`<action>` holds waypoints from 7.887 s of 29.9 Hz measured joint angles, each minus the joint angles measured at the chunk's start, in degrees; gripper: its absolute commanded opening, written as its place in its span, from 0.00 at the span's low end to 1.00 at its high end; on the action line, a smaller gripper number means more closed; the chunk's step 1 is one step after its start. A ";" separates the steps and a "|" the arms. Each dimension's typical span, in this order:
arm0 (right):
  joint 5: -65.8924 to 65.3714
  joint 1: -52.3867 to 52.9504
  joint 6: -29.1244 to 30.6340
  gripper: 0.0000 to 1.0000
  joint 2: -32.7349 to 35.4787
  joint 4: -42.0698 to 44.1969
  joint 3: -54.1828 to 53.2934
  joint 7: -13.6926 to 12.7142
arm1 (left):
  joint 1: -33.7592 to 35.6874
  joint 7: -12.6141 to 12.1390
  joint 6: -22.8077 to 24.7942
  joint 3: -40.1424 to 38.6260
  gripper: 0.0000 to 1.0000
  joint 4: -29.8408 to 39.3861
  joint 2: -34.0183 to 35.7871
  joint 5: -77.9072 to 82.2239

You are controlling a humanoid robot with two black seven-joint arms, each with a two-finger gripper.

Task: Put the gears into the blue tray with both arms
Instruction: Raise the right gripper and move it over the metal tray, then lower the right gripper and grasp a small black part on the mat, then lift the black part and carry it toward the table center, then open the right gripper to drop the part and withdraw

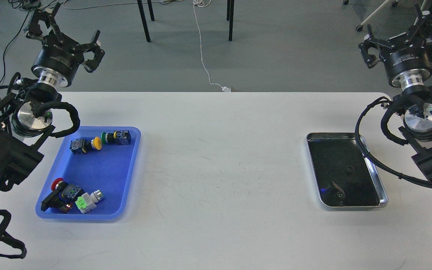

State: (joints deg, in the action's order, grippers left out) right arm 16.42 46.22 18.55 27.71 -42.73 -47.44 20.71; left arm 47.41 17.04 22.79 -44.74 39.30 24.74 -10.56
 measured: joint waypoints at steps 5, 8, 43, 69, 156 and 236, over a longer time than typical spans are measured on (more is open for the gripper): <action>-0.17 4.56 -0.16 0.99 9.77 -2.02 10.45 0.00 | 0.31 -0.09 -0.24 0.00 0.98 1.08 -0.15 -0.06; -0.17 8.18 -0.13 0.99 15.57 -4.05 16.95 0.02 | 0.31 -0.24 -0.28 0.00 0.98 1.64 -0.29 -0.09; -43.88 67.81 -3.12 0.98 1.06 -18.21 110.60 3.50 | -0.62 -0.62 1.63 1.72 0.98 1.25 3.55 0.55; -60.38 53.60 -12.53 0.70 -1.37 -30.83 124.51 3.45 | -0.63 -0.04 1.03 1.51 0.98 1.13 4.85 0.38; -51.42 51.72 -15.41 0.17 -26.39 -25.61 121.74 2.24 | -0.84 -0.16 1.98 1.37 0.98 -2.96 9.85 0.26; -31.13 16.65 -13.21 0.96 17.77 -20.60 47.94 7.28 | 14.32 -1.73 1.87 20.54 0.98 4.40 4.13 31.94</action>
State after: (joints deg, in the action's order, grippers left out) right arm -14.71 62.87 5.34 45.48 -63.33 0.49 28.00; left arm 61.73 15.31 24.66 -24.20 43.71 28.87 21.38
